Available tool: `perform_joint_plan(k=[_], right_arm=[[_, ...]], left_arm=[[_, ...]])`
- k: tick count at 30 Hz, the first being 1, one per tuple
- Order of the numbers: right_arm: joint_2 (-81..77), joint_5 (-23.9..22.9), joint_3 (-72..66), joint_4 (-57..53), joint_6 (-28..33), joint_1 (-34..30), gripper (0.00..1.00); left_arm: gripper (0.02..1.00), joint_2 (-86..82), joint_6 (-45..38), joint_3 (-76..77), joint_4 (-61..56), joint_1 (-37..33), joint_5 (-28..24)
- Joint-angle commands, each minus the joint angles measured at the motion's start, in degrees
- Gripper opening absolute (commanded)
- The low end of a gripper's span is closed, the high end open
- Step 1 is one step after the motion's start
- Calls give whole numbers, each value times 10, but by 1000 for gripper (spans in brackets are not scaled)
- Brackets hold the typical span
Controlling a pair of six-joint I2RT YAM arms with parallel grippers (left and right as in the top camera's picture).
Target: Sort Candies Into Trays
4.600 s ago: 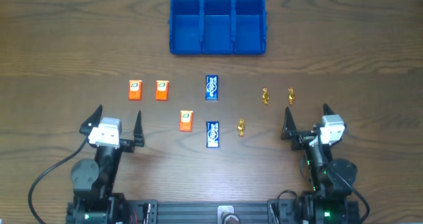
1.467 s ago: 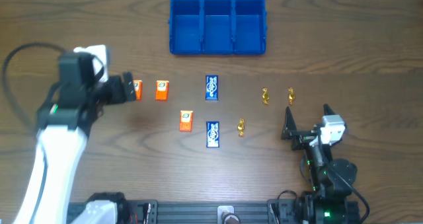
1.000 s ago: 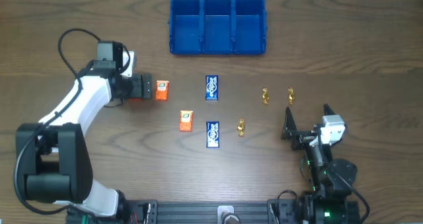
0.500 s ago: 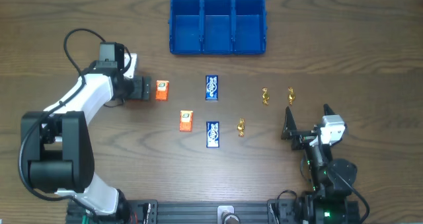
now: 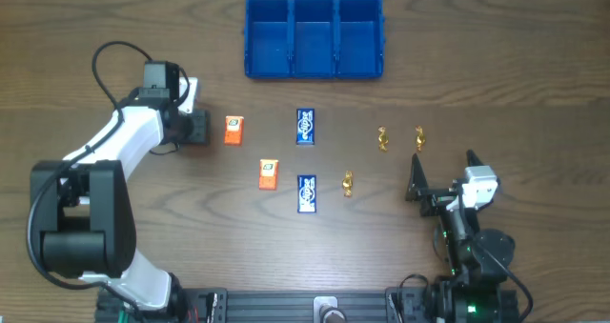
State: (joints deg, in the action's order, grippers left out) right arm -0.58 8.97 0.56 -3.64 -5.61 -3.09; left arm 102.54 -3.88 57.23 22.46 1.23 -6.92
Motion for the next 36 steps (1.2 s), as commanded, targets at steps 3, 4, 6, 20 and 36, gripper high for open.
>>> perform_joint_plan(k=[3, 4, 6, 20, 36], right_arm=[[4, -3, -1, -3, -3, 0, 998], [4, -3, -1, -3, -3, 0, 1000], [4, -3, -1, -3, -3, 0, 1000], [4, -3, -1, -3, -3, 0, 1000], [4, -3, -1, -3, -3, 0, 1000]], left_arm=[[516, 13, 7, 2, 2, 0, 7], [516, 13, 7, 2, 2, 0, 7], [516, 13, 7, 2, 2, 0, 7], [334, 30, 18, 2, -4, 3, 2], [275, -283, 115, 108, 52, 146, 129]])
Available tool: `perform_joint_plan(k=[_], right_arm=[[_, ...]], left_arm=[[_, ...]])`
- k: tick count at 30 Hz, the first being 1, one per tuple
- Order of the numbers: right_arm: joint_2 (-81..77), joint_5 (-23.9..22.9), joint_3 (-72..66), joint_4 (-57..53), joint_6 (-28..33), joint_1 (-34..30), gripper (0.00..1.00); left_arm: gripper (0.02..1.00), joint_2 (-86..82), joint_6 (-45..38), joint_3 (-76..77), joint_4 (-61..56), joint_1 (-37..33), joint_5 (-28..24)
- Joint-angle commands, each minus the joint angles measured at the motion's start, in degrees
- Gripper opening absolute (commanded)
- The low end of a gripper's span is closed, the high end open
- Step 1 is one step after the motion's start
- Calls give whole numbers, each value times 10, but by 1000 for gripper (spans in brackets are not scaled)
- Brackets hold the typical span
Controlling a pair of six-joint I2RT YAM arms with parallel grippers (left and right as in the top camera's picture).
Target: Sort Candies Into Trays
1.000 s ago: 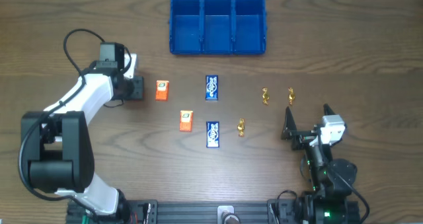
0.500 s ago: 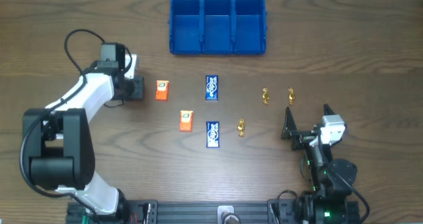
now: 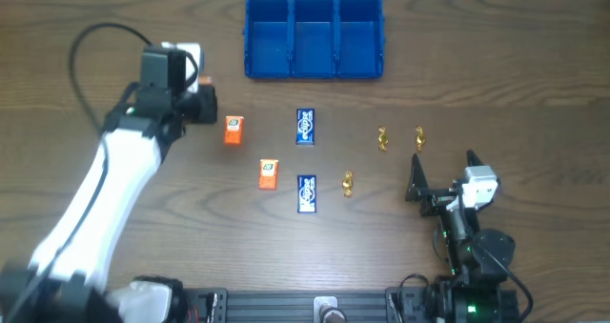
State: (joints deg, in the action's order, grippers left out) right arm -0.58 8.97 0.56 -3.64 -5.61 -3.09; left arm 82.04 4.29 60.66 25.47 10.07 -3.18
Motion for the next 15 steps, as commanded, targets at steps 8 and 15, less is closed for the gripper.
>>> perform_joint_plan(k=[8, 15], right_arm=[[4, -3, -1, -3, -3, 0, 1000], [4, -3, -1, -3, -3, 0, 998]], left_arm=[[275, 45, 37, 258, 40, 146, 148], [277, 305, 85, 509, 155, 147, 145]])
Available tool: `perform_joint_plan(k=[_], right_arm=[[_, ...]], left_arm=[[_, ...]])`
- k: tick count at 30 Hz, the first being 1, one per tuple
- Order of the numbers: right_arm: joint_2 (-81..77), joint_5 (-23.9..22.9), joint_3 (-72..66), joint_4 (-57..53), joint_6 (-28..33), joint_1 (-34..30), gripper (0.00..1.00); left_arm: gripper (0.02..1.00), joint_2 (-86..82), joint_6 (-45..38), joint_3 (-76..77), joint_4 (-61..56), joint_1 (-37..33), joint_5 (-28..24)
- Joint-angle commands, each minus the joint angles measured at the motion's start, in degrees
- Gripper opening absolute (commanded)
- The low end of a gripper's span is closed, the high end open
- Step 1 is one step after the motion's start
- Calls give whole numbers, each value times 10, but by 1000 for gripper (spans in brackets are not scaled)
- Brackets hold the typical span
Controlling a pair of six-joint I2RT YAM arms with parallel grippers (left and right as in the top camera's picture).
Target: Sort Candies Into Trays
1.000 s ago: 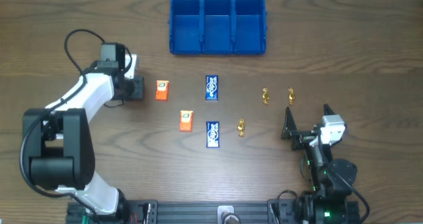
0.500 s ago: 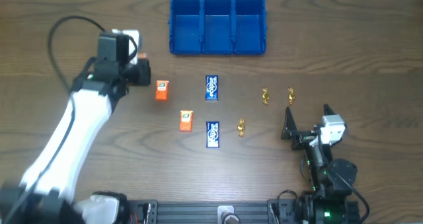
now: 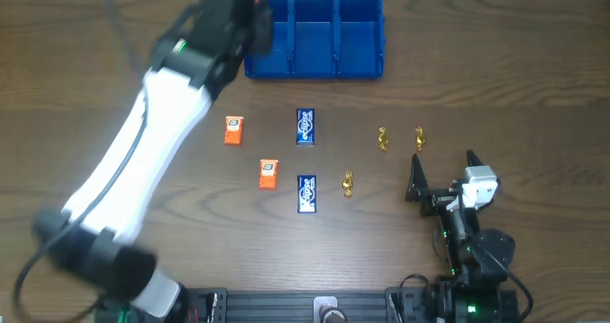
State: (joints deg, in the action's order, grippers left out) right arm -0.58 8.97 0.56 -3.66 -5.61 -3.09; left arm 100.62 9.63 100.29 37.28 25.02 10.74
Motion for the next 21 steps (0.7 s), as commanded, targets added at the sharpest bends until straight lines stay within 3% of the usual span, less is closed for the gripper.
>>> perform_joint_plan(k=[1, 7, 13, 14, 16, 18, 21], right_arm=[[4, -3, -1, -2, -3, 0, 1000], [4, -3, -1, -2, -3, 0, 1000], [4, -3, -1, -2, -3, 0, 998], [4, -3, -1, -2, -3, 0, 1000], [4, -3, -1, -2, -3, 0, 1000], [4, -3, -1, -2, -3, 0, 1000], [4, -3, -1, -2, -3, 0, 998]], left_arm=[[279, 145, 34, 132, 38, -4, -3], [281, 240, 73, 158, 36, -33, -73], [303, 272, 77, 158, 28, -37, -73], [347, 272, 77, 158, 28, -38, -72], [549, 272, 77, 158, 28, -38, -65], [812, 270, 78, 158, 28, -38, -52], [904, 222, 77, 158, 50, -36, -12]])
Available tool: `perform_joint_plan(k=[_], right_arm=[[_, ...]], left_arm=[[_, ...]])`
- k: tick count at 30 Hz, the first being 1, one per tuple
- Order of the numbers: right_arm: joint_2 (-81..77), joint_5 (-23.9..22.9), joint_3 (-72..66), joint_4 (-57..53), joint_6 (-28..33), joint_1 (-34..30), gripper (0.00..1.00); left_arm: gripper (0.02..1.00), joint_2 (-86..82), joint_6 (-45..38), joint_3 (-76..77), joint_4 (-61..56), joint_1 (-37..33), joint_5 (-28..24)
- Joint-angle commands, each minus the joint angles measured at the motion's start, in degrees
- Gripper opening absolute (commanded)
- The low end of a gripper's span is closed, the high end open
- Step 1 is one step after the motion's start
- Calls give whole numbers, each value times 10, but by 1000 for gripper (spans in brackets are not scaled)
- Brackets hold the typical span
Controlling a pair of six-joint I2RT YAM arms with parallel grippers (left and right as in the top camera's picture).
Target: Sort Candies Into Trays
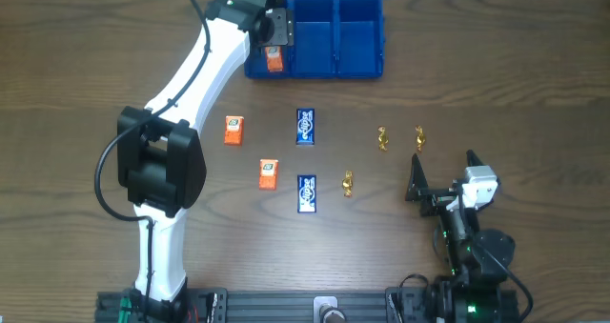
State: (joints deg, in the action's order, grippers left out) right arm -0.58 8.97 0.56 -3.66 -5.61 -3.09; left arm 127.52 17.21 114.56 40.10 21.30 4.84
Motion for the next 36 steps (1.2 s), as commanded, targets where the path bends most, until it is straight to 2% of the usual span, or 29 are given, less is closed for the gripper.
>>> perform_joint_plan(k=[1, 5, 9, 14, 24, 30, 36], right_arm=[[4, -3, -1, -2, -3, 0, 998], [4, -3, -1, -2, -3, 0, 1000], [4, -3, -1, -2, -3, 0, 998], [4, -3, -1, -2, -3, 0, 998], [4, -3, -1, -2, -3, 0, 1000], [4, -3, -1, -2, -3, 0, 1000], [4, -3, -1, -2, -3, 0, 998]], left_arm=[[904, -67, 2, 15, 35, 2, 54], [908, -193, 1, -27, 82, 14, 79], [925, -350, 1, -170, 78, 57, 113], [917, -433, 37, -343, 68, 60, 93], [893, -389, 34, -567, -87, 21, 30], [853, -329, 11, -577, -135, 18, 28], [862, -276, 5, -577, -155, -8, -7]])
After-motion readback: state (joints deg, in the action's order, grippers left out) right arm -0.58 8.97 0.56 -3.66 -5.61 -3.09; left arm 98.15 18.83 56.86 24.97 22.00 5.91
